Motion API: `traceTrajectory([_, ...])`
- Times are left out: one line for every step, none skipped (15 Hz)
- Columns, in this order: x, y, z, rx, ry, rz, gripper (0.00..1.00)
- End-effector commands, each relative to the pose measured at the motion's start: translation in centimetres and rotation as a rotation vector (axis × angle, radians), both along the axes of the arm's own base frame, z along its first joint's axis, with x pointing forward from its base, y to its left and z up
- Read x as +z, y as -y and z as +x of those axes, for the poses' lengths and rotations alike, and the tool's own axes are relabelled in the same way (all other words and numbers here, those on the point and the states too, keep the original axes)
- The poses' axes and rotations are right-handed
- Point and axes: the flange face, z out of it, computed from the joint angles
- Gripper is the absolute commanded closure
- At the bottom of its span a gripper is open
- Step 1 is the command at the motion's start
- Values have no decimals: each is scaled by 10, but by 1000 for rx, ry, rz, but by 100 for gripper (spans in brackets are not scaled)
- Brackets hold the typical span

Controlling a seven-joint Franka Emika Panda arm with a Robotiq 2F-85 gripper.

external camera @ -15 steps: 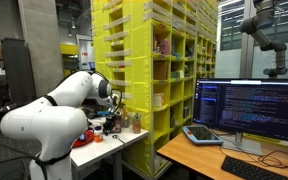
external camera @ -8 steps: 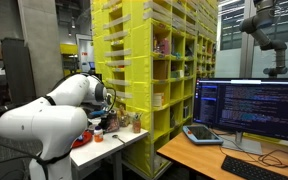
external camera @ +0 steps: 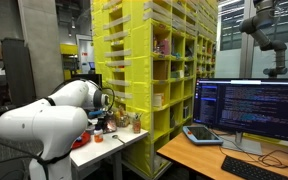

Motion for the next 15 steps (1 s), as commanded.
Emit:
traceTrajectory([-31, -16, -9, 23, -12, 15, 100])
traceTrajectory([-30, -15, -7, 12, -6, 19, 100])
traceTrajectory([-30, -15, -6, 6, -5, 24, 74])
traceTrajectory([-28, -16, -6, 1, -5, 32, 74])
traceTrajectory([-27, -17, -6, 0, -6, 36, 70])
traceTrajectory([-25, -17, -5, -3, -5, 39, 66])
traceTrajectory([-23, -17, -5, -7, -5, 38, 63])
traceTrajectory([-22, -18, -5, -11, -3, 38, 58])
traceTrajectory([-19, -18, -4, -16, 0, 37, 54])
traceTrajectory([-17, -19, -4, -19, 4, 39, 51])
traceTrajectory([-15, -19, -3, -22, 6, 39, 45])
traceTrajectory([-14, -19, -3, -30, 10, 38, 41])
traceTrajectory([-12, -19, -3, -34, 14, 36, 35])
traceTrajectory([-10, -21, -2, -37, 19, 36, 30])
traceTrajectory([-9, -22, -3, -39, 25, 38, 25])
